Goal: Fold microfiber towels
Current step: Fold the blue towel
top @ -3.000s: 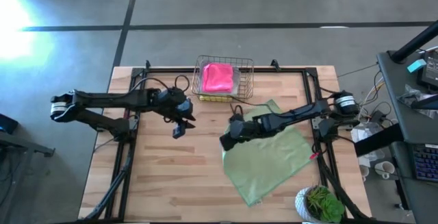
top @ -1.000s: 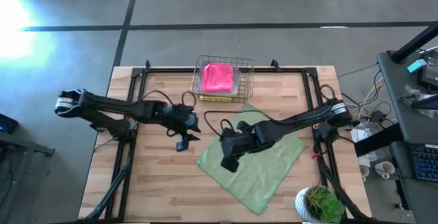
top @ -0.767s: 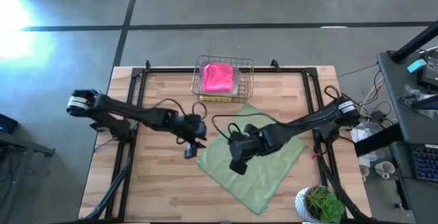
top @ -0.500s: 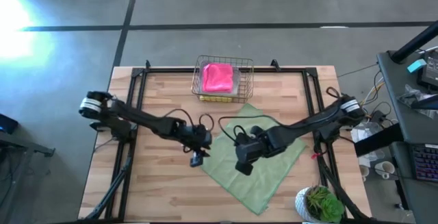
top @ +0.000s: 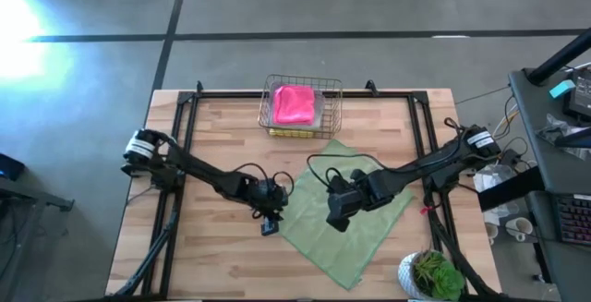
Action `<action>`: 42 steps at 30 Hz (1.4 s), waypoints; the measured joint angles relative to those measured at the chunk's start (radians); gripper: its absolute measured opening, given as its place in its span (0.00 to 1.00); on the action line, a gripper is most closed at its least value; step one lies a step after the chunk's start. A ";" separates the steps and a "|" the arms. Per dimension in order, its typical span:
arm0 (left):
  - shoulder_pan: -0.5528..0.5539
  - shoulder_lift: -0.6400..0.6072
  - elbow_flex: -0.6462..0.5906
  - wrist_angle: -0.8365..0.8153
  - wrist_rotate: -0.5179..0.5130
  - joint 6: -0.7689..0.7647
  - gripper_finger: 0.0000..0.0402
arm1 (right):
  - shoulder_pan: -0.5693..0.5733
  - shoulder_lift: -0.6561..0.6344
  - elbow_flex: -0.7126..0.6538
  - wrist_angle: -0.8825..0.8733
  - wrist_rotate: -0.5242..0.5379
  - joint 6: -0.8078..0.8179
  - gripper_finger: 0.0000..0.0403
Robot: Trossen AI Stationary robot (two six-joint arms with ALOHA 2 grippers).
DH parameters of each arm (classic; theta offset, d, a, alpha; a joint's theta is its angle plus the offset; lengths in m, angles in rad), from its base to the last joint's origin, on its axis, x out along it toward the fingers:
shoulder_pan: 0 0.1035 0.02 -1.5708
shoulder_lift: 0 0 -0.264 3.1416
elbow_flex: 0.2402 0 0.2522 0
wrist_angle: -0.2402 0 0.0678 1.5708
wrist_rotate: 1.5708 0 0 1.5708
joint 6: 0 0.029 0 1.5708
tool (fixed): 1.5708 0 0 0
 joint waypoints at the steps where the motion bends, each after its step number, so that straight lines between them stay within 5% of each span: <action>1: -0.006 0.007 0.001 0.004 -0.003 -0.003 0.37 | 0.000 0.000 -0.001 -0.001 0.000 -0.001 0.28; 30: -0.389 -0.001 0.006 0.047 0.092 -0.552 0.37 | 0.000 0.000 -0.014 0.001 -0.001 -0.053 0.28; 42: -0.188 -0.114 0.038 -0.022 -0.262 -0.218 0.37 | 0.002 -0.001 -0.014 0.002 -0.002 -0.053 0.28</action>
